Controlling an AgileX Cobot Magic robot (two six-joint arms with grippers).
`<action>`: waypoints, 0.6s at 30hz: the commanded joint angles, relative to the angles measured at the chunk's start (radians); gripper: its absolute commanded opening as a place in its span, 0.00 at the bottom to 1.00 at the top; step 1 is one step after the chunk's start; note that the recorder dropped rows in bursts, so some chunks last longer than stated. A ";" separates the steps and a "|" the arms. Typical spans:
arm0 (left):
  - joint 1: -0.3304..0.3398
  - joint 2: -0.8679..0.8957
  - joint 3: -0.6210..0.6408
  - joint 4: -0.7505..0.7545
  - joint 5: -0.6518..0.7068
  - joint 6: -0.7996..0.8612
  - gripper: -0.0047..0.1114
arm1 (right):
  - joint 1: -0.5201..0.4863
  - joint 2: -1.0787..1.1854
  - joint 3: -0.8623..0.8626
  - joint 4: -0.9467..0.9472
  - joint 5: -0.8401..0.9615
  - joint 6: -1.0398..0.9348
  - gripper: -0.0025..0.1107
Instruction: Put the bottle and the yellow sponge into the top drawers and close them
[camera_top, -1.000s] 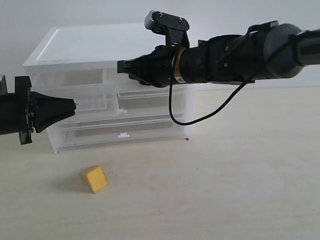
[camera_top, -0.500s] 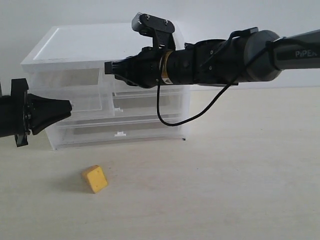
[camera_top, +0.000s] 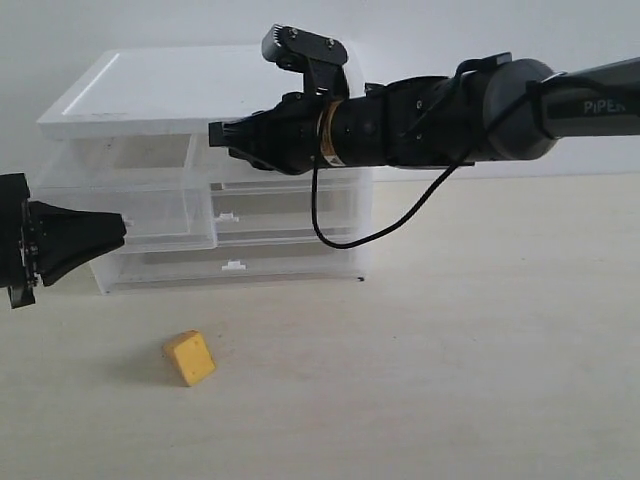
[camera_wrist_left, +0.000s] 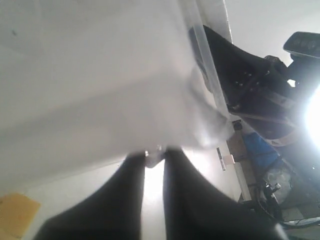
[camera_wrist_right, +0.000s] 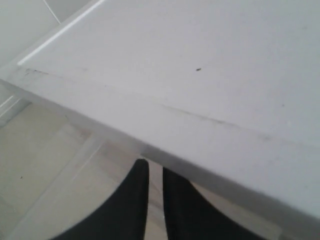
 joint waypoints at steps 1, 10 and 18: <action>0.005 -0.016 0.004 0.023 0.034 0.036 0.09 | -0.035 -0.031 -0.020 -0.143 0.049 0.141 0.32; 0.005 -0.016 0.000 0.023 0.034 0.037 0.51 | -0.040 -0.083 -0.012 -0.453 -0.142 0.503 0.46; 0.005 -0.016 0.002 0.023 0.034 0.037 0.53 | -0.077 -0.156 0.106 -0.453 -0.177 0.505 0.46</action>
